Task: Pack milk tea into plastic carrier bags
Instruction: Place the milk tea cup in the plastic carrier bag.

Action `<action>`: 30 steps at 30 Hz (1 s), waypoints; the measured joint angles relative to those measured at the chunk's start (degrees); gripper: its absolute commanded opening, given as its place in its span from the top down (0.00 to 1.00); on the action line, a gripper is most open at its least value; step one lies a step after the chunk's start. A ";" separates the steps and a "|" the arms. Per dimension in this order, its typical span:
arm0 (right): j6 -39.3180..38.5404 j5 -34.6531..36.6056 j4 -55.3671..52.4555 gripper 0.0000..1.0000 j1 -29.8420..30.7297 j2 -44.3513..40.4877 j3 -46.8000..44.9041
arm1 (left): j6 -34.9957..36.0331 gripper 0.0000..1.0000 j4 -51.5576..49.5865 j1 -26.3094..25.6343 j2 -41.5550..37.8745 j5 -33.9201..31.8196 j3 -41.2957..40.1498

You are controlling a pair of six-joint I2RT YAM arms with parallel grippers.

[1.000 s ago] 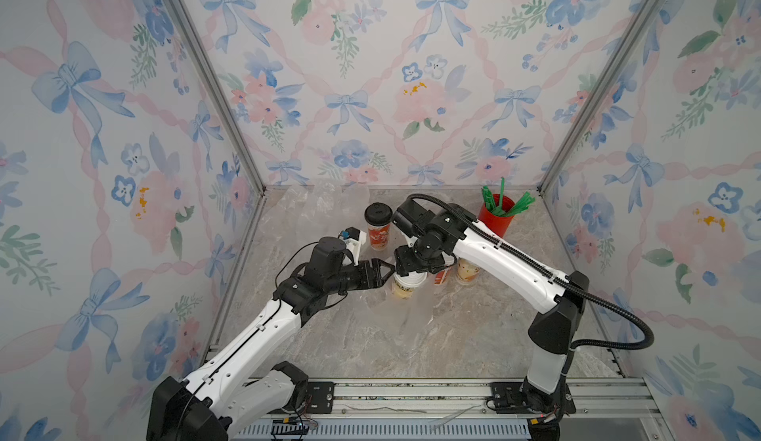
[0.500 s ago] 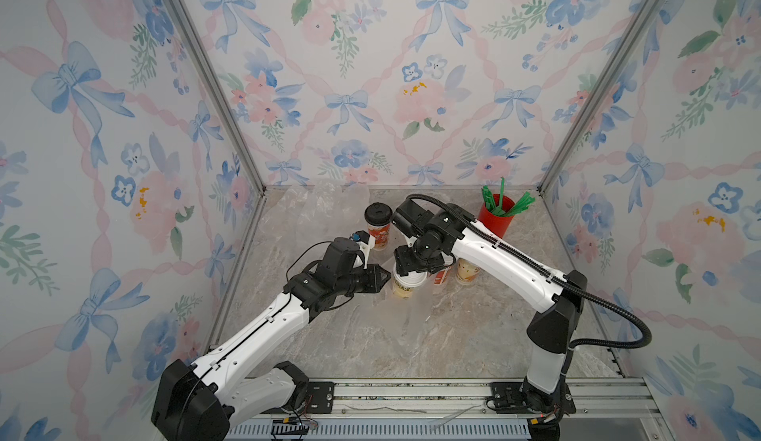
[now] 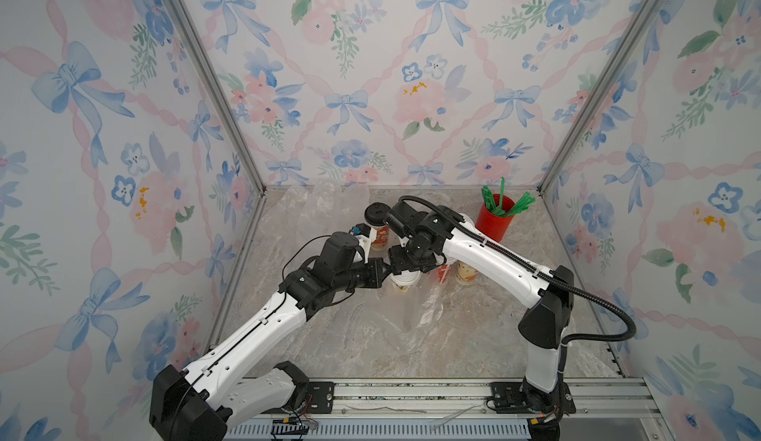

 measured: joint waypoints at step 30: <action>-0.50 8.59 -2.47 0.13 0.00 14.10 20.94 | 5.03 0.73 -1.42 12.04 5.03 0.63 2.64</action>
